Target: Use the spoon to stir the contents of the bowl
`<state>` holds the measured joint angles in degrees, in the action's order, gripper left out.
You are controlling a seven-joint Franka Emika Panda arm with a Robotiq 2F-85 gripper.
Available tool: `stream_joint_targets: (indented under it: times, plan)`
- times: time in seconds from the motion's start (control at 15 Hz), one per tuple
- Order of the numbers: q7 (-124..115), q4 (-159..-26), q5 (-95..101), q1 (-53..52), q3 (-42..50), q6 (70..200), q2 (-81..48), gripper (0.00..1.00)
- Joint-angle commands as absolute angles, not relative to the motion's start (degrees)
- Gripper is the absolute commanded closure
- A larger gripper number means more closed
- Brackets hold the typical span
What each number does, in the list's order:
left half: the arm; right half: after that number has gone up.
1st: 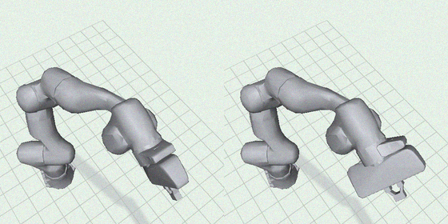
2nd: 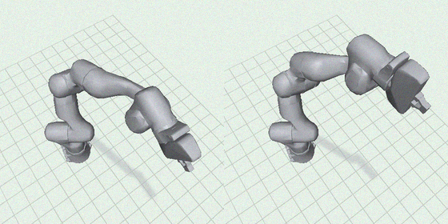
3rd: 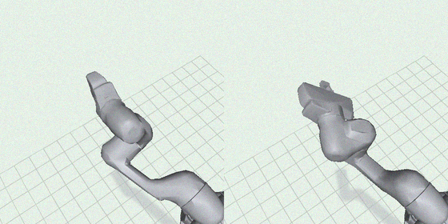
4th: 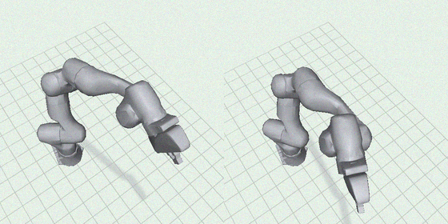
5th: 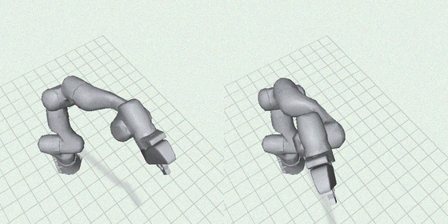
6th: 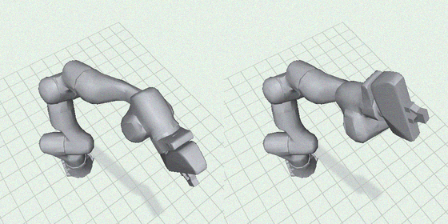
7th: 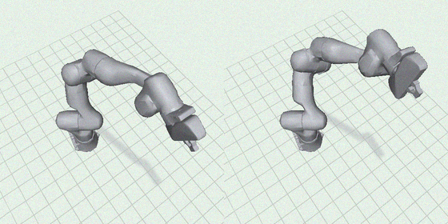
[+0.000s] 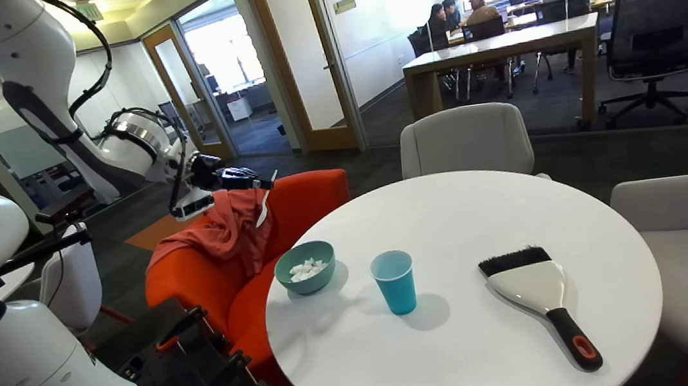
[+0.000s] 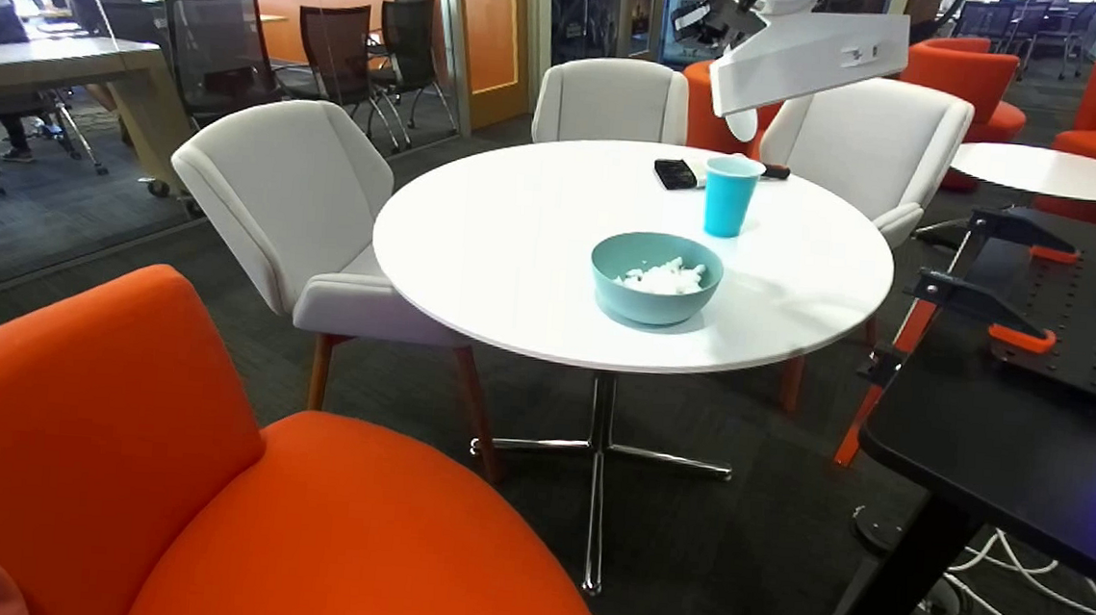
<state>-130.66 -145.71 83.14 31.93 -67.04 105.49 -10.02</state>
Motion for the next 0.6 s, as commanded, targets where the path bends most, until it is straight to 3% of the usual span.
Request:
stream_joint_targets:
  times: [0.0,0.27,0.53]
  plan:
    - [-135.56,-142.41,84.9,15.97,-52.49,99.82,-16.99,0.97]
    - [-140.17,-136.73,87.75,-0.67,-35.45,99.67,-24.27,0.97]
    - [-143.99,-129.97,89.22,-11.59,-24.32,100.38,-30.67,0.97]
